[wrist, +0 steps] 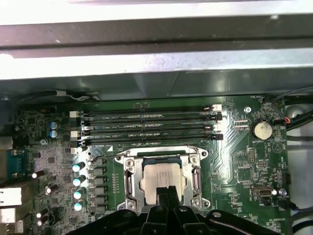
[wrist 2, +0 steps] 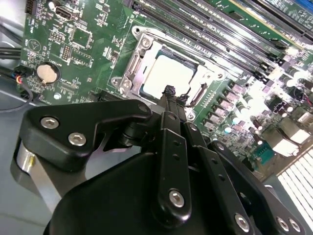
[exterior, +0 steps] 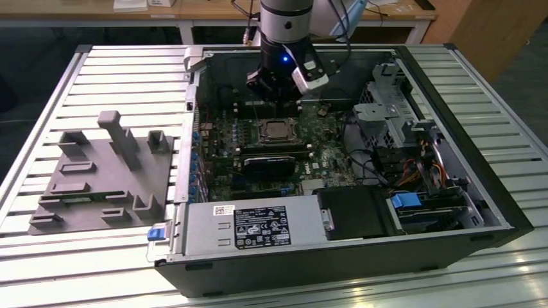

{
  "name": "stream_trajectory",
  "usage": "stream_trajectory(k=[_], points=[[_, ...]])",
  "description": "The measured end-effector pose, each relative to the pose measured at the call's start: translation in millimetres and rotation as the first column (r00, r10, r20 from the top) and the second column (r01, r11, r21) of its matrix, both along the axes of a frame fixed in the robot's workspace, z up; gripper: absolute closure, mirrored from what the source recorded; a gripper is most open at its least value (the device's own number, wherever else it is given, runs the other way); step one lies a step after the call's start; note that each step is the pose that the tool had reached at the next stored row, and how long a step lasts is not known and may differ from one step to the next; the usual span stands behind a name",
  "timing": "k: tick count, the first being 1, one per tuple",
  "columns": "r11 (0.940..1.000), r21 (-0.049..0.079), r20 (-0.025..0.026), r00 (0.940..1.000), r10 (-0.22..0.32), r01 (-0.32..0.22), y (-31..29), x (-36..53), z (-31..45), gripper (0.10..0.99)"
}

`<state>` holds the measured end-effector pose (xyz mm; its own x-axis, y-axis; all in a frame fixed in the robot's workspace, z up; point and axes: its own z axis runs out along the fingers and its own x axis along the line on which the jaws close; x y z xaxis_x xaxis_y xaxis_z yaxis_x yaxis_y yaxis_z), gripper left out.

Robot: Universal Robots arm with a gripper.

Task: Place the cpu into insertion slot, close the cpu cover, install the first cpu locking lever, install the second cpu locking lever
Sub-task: 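Install the first cpu locking lever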

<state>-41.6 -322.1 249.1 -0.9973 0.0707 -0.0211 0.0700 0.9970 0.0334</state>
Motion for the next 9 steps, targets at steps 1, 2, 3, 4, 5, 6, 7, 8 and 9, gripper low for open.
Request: stream_trajectory(k=[1, 2, 3, 4, 5, 6, 7, 8, 9], points=[[1.0, 0.0, -0.0001, 1.0, 0.0, 0.0, 0.0, 0.0, 1.8, 0.984], [1.0, 0.0, 0.0, 1.0, 0.0, 0.0, 0.0, 0.0, 3.3, 0.984], [1.0, 0.0, 0.0, 1.0, 0.0, 0.0, 0.0, 0.0, 4.9, 0.984], [1.0, 0.0, 0.0, 1.0, 0.0, 0.0, 0.0, 0.0, 6.3, 0.984], [1.0, 0.0, 0.0, 1.0, 0.0, 0.0, 0.0, 0.0, 7.3, 0.984], [1.0, 0.0, 0.0001, 1.0, 0.0, 0.0, 0.0, 0.0, 7.3, 0.984], [1.0, 0.0, 0.0001, 1.0, 0.0, 0.0, 0.0, 0.0, 7.3, 0.984], [1.0, 0.0, 0.0002, 1.0, 0.0, 0.0, 0.0, 0.0, 7.4, 0.984], [1.0, 0.0, 0.0002, 1.0, 0.0, 0.0, 0.0, 0.0, 7.4, 0.984]])
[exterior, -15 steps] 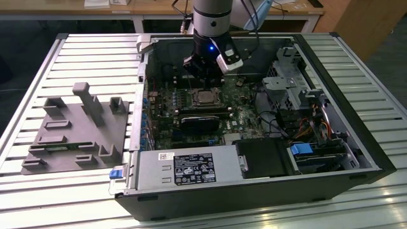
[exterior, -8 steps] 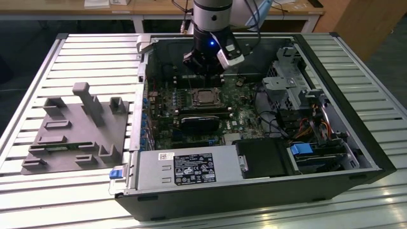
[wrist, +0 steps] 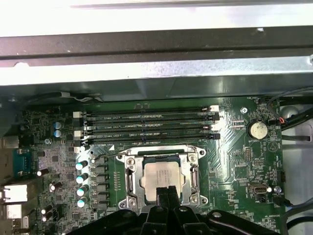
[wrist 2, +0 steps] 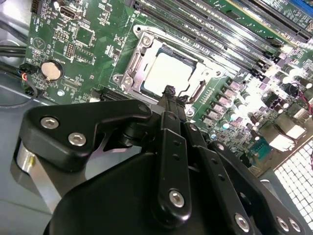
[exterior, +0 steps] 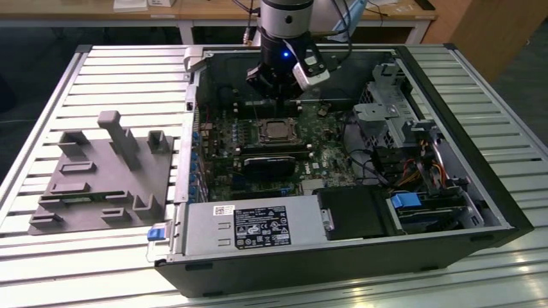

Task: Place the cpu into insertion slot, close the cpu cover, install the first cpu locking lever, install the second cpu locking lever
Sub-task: 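Install the first cpu locking lever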

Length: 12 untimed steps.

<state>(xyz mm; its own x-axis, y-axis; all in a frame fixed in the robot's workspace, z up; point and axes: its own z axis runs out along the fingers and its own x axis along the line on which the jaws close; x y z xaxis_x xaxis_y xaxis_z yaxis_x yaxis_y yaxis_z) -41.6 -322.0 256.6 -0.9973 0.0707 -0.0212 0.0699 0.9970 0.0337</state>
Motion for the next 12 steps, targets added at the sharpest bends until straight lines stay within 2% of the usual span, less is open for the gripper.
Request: stream_trajectory(k=[3, 12], points=[[1.0, 0.0, 0.0, 1.0, 0.0, 0.0, 0.0, -2.0, 0.2, 0.984], [1.0, 0.0, 0.0067, 1.0, 0.0, 0.0, 0.0, -21.6, 0.1, 0.984]])
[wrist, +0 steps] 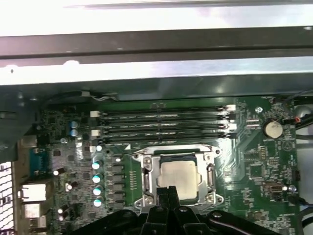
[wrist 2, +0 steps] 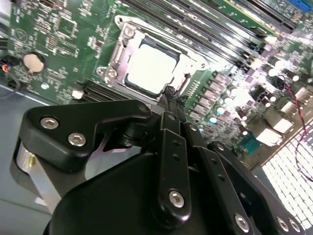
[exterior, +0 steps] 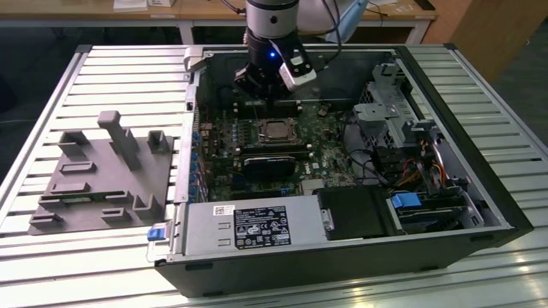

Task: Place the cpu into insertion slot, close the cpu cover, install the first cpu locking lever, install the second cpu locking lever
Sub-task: 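Install the first cpu locking lever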

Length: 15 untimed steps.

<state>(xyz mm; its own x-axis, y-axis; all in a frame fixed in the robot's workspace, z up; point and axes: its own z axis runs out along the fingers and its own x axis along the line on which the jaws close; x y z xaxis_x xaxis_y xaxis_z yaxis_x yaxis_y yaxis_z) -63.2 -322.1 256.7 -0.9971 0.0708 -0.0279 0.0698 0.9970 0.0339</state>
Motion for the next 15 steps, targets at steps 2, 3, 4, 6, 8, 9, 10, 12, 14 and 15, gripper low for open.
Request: stream_trajectory(k=[2, 3, 4, 6, 8, 9, 10, 12, 14, 15], points=[[1.0, 0.0, 0.0011, 1.0, 0.0, 0.0, 0.0, -4.0, 0.0, 0.984], [1.0, 0.0, 0.0016, 1.0, 0.0, 0.0, 0.0, -6.1, 0.0, 0.984], [1.0, 0.001, 0.0022, 1.0, 0.0, 0.0, 0.0, -8.4, -0.1, 0.984], [1.0, 0.004, 0.003, 1.0, 0.0, 0.0, 0.0, -12.7, -0.2, 0.984], [1.0, 0.008, 0.0037, 1.0, 0.0, 0.0, 0.0, -16.7, -0.2, 0.984], [0.9999, 0.012, 0.0039, 1.0, 0.0, 0.0, 0.0, -18.5, -0.2, 0.984], [0.9999, 0.016, 0.0042, 1.0, 0.0, 0.0, 0.0, -20.2, -0.3, 0.984], [0.9996, 0.029, 0.0048, 1.0, 0.0, 0.0, 0.0, -22.7, -0.3, 0.984], [0.9987, 0.051, 0.0052, 1.0, 0.0, 0.0, 0.0, -24.5, -0.3, 0.984], [0.998, 0.063, 0.0055, 1.0, 0.0, 0.0, 0.0, -25.5, -0.3, 0.984]])
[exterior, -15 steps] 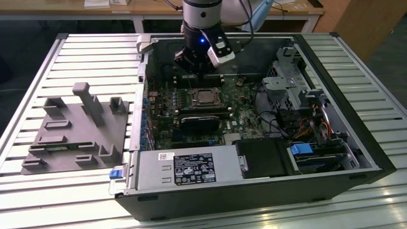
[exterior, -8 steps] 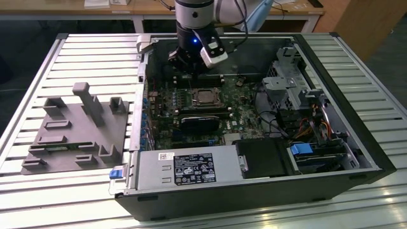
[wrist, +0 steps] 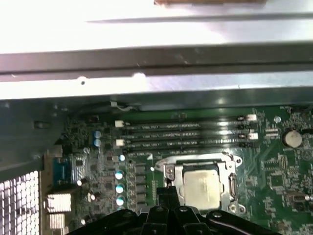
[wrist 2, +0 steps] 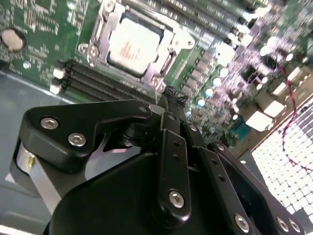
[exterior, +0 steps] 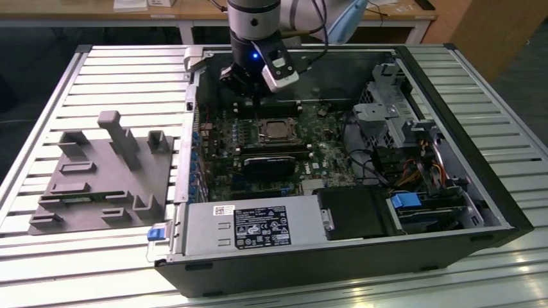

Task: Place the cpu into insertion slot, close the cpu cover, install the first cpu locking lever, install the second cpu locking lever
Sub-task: 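Install the first cpu locking lever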

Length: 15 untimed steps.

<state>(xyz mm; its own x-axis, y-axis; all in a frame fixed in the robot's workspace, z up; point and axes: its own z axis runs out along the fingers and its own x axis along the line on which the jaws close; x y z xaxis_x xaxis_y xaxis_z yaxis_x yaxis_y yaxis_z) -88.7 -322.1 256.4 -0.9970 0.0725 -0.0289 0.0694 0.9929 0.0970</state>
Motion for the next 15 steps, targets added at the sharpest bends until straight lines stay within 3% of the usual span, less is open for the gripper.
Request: stream_trajectory(k=[7, 15], points=[[0.9986, 0.053, 0.0015, 1.0, 0.0, 0.0, 0.0, -8.9, 0.0, 0.984], [0.9963, 0.087, 0.0036, 1.0, 0.0, 0.0, 0.0, -20.0, -0.2, 0.984]])
